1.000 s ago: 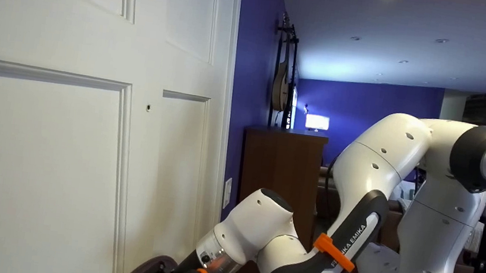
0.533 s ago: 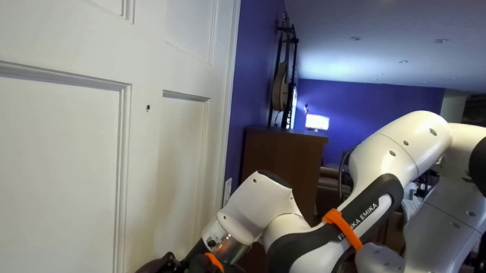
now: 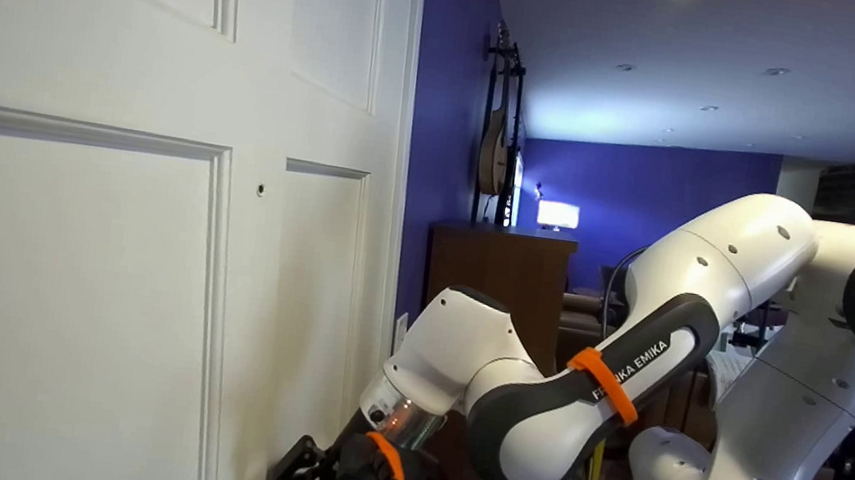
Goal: Hang the hat on the door
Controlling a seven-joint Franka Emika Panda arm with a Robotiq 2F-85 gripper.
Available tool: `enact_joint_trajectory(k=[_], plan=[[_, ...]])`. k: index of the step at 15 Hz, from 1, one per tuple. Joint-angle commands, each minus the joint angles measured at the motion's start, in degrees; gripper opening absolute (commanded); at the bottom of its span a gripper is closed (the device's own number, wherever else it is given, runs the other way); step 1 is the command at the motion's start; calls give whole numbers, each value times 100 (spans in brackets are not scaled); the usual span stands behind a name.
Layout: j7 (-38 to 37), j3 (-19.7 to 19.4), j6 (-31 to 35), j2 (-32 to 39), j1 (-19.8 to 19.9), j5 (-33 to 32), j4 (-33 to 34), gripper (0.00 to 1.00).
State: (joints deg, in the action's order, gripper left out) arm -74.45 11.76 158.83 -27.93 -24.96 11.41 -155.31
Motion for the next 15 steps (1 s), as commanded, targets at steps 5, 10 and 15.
enact_joint_trajectory(k=[5,10,15], plan=[[427,221,-538,-278,257,415,70,100],[631,225,-1364,-660,337,348,155,100],[1645,112,-2886,-1059,556,70,556,100]])
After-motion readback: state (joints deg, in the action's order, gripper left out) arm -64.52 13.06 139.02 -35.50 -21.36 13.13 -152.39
